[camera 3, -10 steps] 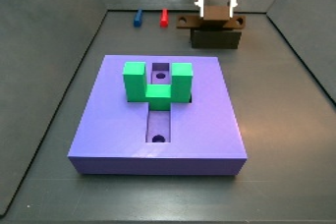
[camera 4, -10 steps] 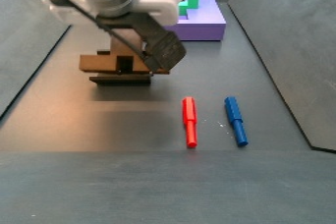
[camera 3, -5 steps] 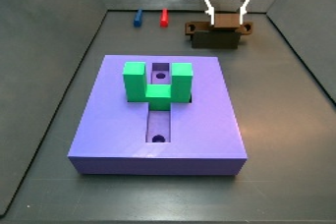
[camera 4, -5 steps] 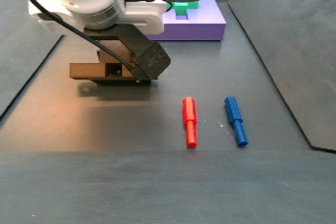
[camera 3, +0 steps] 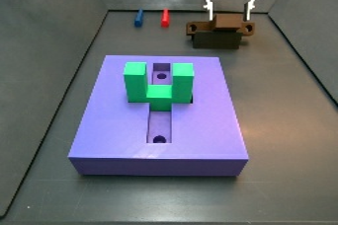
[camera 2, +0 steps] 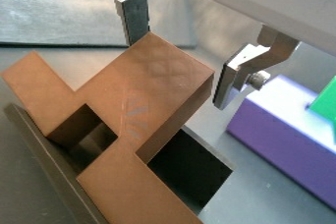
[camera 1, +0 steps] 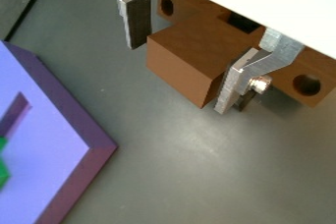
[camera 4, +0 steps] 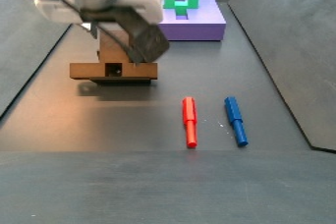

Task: Pick up the brown object. Move up. Place the brown object on the fixture. Regrasp the brown object. Move to above the board. Insert the brown object.
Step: Regrasp the brown object.

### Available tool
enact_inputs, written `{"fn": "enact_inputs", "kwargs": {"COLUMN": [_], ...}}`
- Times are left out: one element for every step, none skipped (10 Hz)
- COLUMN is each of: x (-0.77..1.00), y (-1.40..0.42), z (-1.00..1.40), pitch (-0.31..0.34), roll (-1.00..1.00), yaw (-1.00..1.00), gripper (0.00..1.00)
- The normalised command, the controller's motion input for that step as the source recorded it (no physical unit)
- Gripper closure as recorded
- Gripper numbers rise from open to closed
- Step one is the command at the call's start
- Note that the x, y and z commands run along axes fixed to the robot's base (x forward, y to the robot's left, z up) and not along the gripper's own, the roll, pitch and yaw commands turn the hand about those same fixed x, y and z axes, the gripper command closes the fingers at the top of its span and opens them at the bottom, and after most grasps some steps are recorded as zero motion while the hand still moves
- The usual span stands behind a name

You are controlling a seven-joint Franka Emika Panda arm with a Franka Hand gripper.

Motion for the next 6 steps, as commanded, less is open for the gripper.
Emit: {"fn": "enact_inputs", "kwargs": {"x": [0.0,0.0,0.0,0.0,0.0,0.0], "y": [0.0,0.0,0.0,-0.03,-0.05,-0.01], "z": [-0.09,-0.15,0.0,0.21,0.21,0.17], "pitch": [0.0,-0.089,-0.131,-0.174,-0.189,-0.197], "roll": [0.69,0.57,0.42,0.39,0.63,0.76], "yaw": [0.2,0.23,0.25,0.19,0.13,0.07], "gripper": [0.0,0.0,0.0,0.0,0.0,0.0]}}
